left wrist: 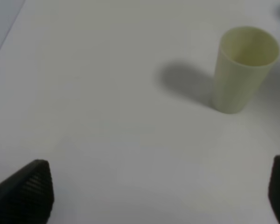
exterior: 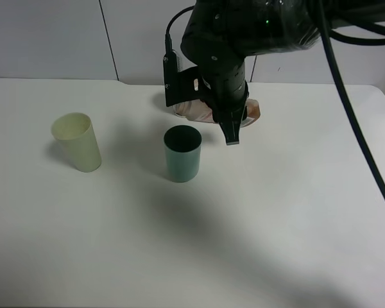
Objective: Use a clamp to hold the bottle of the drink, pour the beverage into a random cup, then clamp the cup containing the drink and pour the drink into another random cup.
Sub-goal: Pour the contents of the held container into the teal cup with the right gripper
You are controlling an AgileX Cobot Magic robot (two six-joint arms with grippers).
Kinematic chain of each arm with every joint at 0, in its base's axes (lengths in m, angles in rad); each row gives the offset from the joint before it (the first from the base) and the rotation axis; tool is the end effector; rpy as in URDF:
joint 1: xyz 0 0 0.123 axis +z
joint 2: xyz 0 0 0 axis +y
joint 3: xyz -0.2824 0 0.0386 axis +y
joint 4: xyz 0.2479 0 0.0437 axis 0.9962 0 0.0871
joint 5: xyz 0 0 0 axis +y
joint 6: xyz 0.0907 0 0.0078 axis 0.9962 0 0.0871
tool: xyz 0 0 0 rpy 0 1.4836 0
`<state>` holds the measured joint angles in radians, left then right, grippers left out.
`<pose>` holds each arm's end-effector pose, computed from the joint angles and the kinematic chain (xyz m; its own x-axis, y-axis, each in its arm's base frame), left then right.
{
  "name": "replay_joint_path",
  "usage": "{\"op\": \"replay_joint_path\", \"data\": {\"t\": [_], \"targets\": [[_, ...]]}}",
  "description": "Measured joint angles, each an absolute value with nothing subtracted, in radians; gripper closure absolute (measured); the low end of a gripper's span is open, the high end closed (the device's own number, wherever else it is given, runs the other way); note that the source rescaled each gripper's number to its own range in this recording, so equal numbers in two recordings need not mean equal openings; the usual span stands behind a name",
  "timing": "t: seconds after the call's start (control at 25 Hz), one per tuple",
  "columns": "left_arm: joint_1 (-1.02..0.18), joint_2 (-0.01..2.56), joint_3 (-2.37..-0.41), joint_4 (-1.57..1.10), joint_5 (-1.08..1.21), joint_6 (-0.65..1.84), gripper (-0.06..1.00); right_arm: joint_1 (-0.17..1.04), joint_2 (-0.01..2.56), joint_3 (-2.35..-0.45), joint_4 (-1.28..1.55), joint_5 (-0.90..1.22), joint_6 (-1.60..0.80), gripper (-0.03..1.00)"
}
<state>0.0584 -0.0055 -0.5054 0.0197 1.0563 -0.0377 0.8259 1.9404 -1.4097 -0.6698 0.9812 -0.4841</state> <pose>-0.0062 0.0012 0.2790 -0.4393 -0.0537 -0.8967 -0.0860 0.9961 -0.0175 0.3017 0.2578 0.2093 0.0142 -0.9735 0.2282 -0.8477 -0.1327 -0.5136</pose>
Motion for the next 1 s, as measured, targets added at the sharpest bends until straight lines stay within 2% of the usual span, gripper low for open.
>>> {"op": "replay_joint_path", "data": {"t": [1.0], "targets": [[0.058,-0.005,-0.505,0.020,1.056,-0.038,0.18,0.861,1.948,-1.415,-0.701,1.131,-0.570,0.95]]}}
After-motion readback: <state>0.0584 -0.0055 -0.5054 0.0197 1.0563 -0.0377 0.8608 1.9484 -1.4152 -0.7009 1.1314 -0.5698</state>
